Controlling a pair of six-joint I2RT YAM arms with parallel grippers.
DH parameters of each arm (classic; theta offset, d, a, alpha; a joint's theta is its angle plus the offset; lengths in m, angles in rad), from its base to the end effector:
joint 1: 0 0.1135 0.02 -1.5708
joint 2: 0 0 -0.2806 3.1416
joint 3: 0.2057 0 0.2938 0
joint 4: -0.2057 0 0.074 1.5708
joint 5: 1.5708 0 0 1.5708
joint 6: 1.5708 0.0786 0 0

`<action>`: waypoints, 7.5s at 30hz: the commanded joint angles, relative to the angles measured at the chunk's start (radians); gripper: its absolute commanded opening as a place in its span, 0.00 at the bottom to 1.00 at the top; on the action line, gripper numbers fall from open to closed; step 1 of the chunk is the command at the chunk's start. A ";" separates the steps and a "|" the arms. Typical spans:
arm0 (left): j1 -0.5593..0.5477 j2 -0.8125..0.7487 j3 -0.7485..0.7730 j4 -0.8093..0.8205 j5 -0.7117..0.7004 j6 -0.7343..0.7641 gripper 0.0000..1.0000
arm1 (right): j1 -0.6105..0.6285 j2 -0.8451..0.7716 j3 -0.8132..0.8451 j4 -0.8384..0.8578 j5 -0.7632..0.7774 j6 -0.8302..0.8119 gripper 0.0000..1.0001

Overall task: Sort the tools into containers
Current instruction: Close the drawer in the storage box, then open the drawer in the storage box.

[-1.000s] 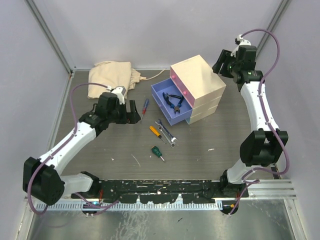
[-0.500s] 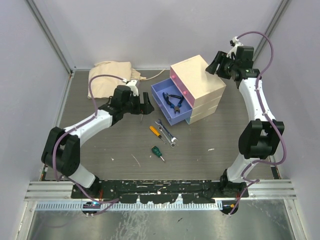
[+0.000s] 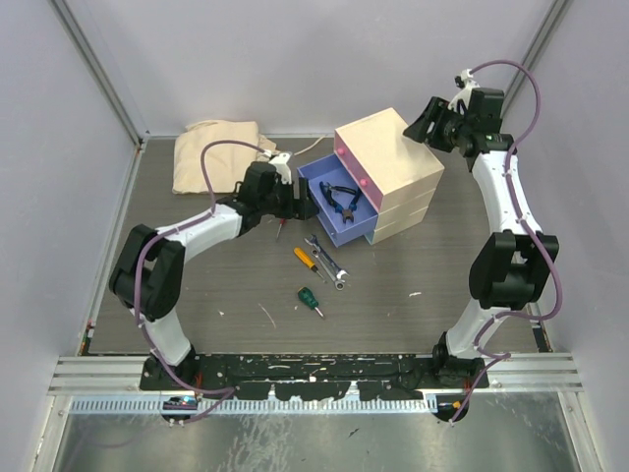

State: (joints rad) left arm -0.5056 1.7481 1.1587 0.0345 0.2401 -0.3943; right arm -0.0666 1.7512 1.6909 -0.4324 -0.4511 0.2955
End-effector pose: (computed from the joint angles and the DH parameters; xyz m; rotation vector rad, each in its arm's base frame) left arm 0.4019 -0.2439 0.2005 0.2705 2.1938 -0.7735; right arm 0.4898 0.0017 0.3637 0.0922 2.0622 0.6059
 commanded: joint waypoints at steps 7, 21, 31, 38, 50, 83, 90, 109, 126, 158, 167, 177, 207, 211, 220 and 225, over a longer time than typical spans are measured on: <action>-0.035 0.061 0.146 0.075 -0.003 0.007 0.80 | 0.006 0.028 0.033 0.017 -0.135 0.030 0.61; -0.136 0.230 0.405 0.017 -0.055 -0.014 0.82 | 0.011 0.030 -0.002 -0.030 -0.167 0.014 0.59; -0.183 0.331 0.566 -0.003 -0.119 -0.041 0.85 | 0.022 0.021 -0.032 -0.023 -0.169 0.023 0.59; -0.192 0.333 0.573 -0.021 -0.113 -0.035 0.86 | 0.021 -0.013 -0.043 -0.023 -0.118 0.014 0.59; -0.190 -0.008 0.152 0.065 -0.116 0.068 0.84 | 0.021 -0.188 -0.093 0.048 0.189 0.011 0.59; -0.178 -1.051 -0.550 -0.334 -0.413 0.014 0.87 | 0.112 0.278 0.324 0.091 -0.091 -0.007 0.70; -0.180 -1.036 -0.559 -0.276 -0.415 0.014 0.87 | 0.131 0.237 0.220 0.106 -0.157 -0.023 0.68; -0.161 -0.605 -0.462 0.081 -0.349 0.060 0.81 | 0.214 0.086 0.003 0.167 -0.209 -0.010 0.67; -0.089 -0.265 -0.307 0.218 -0.163 0.097 0.74 | 0.226 -0.255 -0.055 0.098 0.247 -0.118 0.68; -0.034 0.108 -0.196 0.563 -0.001 0.010 0.60 | 0.476 -0.274 -0.232 -0.002 0.460 -0.245 0.60; 0.016 0.183 -0.155 0.617 0.117 -0.030 0.54 | 0.479 -0.253 -0.245 -0.016 0.453 -0.236 0.58; 0.039 0.278 -0.105 0.719 0.229 -0.127 0.50 | 0.491 -0.237 -0.251 -0.024 0.442 -0.225 0.58; 0.085 0.275 -0.094 0.735 0.312 -0.153 0.23 | 0.504 -0.234 -0.281 -0.027 0.451 -0.229 0.59; 0.086 0.247 -0.134 0.728 0.320 -0.129 0.25 | 0.504 -0.221 -0.261 -0.045 0.461 -0.237 0.59; 0.090 0.185 -0.232 0.710 0.311 -0.080 0.25 | 0.504 -0.204 -0.249 -0.062 0.470 -0.242 0.59; 0.100 0.160 -0.271 0.684 0.300 -0.045 0.25 | 0.504 -0.200 -0.242 -0.063 0.469 -0.243 0.59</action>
State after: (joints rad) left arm -0.4164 1.9759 0.9089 0.6888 0.5282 -0.4927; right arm 0.4313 1.5188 1.4384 -0.4236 0.0105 0.0540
